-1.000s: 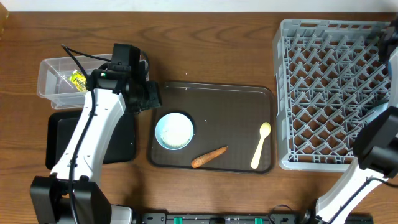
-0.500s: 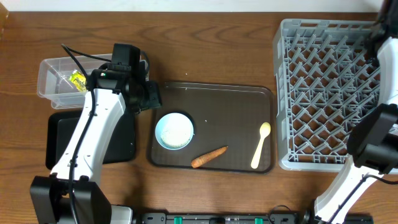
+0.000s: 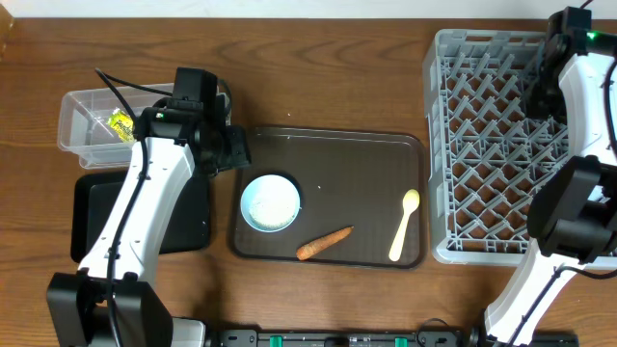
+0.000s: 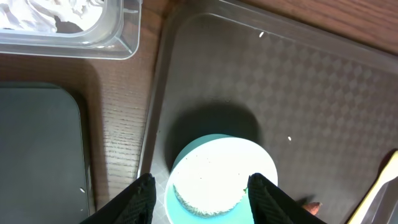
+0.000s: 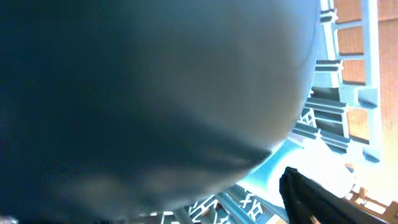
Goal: Sort waste into correct bins and load items into the dishwasher rack
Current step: 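Lower the blue plate into the rack and open the right gripper, then withdraw the right gripper up from the rack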
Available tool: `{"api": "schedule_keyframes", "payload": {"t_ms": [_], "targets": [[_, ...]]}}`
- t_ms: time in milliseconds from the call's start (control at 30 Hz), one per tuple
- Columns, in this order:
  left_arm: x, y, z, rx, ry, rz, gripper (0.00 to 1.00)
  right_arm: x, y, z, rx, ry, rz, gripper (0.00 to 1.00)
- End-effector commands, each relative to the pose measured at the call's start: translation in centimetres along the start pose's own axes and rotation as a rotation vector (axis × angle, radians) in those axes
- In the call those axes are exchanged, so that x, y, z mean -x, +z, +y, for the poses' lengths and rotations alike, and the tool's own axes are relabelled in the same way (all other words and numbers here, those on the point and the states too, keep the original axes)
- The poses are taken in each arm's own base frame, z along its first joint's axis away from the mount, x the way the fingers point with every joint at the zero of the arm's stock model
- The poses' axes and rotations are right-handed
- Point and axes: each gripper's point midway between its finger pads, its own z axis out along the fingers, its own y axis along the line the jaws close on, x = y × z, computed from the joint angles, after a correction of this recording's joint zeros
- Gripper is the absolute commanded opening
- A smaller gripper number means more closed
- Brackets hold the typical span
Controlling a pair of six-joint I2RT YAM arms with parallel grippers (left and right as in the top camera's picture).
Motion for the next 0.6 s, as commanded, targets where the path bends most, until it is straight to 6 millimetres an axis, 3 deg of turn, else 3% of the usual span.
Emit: {"api": "schedule_keyframes", "payload": {"t_ms": [0, 133, 333, 467, 567], "targets": [[0.2, -0.2, 0.2, 0.008, 0.014, -0.007, 0.5, 0.1, -1.2, -0.5, 0.014, 0.017, -0.024, 0.88], [0.2, -0.2, 0.2, 0.008, 0.014, -0.007, 0.51, 0.9, -4.1, -2.1, 0.03, 0.059, -0.101, 0.98], [0.2, -0.2, 0.2, 0.008, 0.014, -0.007, 0.51, 1.9, -8.8, -3.8, 0.114, 0.124, -0.232, 0.99], [0.2, -0.2, 0.2, 0.008, 0.014, -0.007, 0.51, 2.0, -11.6, -2.5, 0.27, 0.053, -0.291, 0.99], [0.2, -0.2, 0.2, 0.008, 0.014, -0.007, 0.51, 1.6, -13.1, 0.3, 0.456, -0.002, -0.295, 0.99]]}}
